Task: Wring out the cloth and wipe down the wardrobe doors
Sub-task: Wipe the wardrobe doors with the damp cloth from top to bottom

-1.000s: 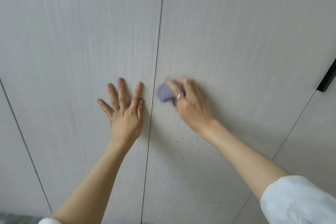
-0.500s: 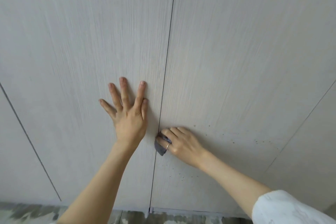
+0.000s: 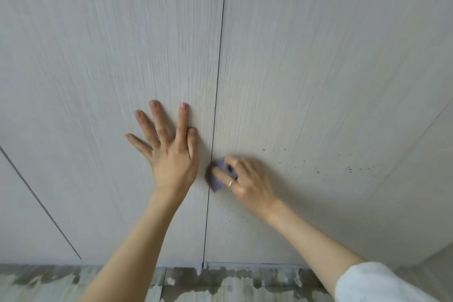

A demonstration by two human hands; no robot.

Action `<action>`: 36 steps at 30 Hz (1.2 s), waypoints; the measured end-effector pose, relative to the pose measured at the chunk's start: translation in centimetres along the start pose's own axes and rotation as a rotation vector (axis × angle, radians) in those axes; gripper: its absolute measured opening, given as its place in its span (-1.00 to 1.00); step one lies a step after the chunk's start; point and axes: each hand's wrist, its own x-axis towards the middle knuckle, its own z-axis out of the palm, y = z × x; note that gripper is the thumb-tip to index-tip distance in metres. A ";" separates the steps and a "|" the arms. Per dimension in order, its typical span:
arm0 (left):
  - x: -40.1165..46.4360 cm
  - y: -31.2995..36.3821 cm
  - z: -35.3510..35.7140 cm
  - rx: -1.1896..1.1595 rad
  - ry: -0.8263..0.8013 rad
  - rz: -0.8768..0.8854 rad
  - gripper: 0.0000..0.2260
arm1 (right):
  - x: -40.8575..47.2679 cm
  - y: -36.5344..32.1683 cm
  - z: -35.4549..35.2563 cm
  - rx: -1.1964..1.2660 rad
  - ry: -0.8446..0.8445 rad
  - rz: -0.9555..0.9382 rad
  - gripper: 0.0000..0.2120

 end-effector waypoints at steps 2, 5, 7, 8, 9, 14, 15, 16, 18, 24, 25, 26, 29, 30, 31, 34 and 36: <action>-1.3 -0.4 0.7 -0.017 -0.030 -0.027 -0.55 | -3.4 -1.0 1.5 -0.080 -0.156 -0.160 -0.78; -2.8 -0.9 1.7 -0.018 -0.064 -0.049 -0.56 | -5.2 -1.3 2.0 -0.105 -0.278 -0.220 -0.78; -3.2 -1.0 1.9 -0.017 -0.068 -0.067 -0.55 | -3.9 -0.6 1.0 -0.074 -0.206 -0.176 -0.78; -3.3 -1.0 1.9 -0.013 -0.064 -0.074 -0.54 | -2.7 0.0 0.2 -0.060 -0.117 -0.130 -0.76; -3.3 -1.0 1.9 -0.009 -0.061 -0.083 -0.54 | -1.5 0.8 -0.6 -0.053 -0.022 -0.072 -0.76; -3.6 0.0 1.9 -0.051 -0.060 -0.144 -0.51 | 1.7 3.4 -2.4 0.032 0.200 0.162 -0.53; -3.7 0.3 1.9 -0.069 -0.064 -0.161 -0.52 | 1.4 3.2 -2.1 0.037 0.194 0.156 -0.55; -3.9 0.6 2.0 -0.086 -0.058 -0.178 -0.52 | 0.5 2.9 -1.6 0.035 0.171 0.119 -0.63; -4.1 1.0 2.2 -0.105 -0.038 -0.199 -0.51 | -2.3 2.5 -0.5 0.002 0.090 -0.015 -0.72; -4.8 1.7 3.1 -0.108 0.010 -0.247 -0.50 | -5.9 4.8 -1.9 -0.105 -0.054 -0.248 -0.63; -4.9 1.9 3.2 -0.117 0.016 -0.253 -0.50 | -4.8 5.6 -2.7 -0.099 -0.008 -0.216 -0.68; -4.9 2.1 3.2 -0.126 0.020 -0.261 -0.51 | -3.3 6.4 -3.5 -0.086 0.052 -0.169 -0.72; -5.3 2.6 3.4 -0.158 0.015 -0.293 -0.52 | 0.4 7.9 -5.3 -0.065 0.206 0.016 -0.66; -5.5 2.7 3.5 -0.167 0.013 -0.303 -0.52 | 1.0 8.0 -5.5 -0.049 0.221 0.077 -0.66; -5.6 2.8 3.6 -0.176 0.011 -0.312 -0.52 | 1.0 7.8 -5.5 -0.019 0.221 0.135 -0.68; -5.8 3.1 3.8 -0.200 0.019 -0.330 -0.52 | -1.9 6.7 -4.4 0.057 0.169 0.180 -0.73; -5.8 3.5 3.8 -0.229 0.029 -0.353 -0.52 | -5.1 5.7 -3.4 0.009 0.096 0.104 -0.70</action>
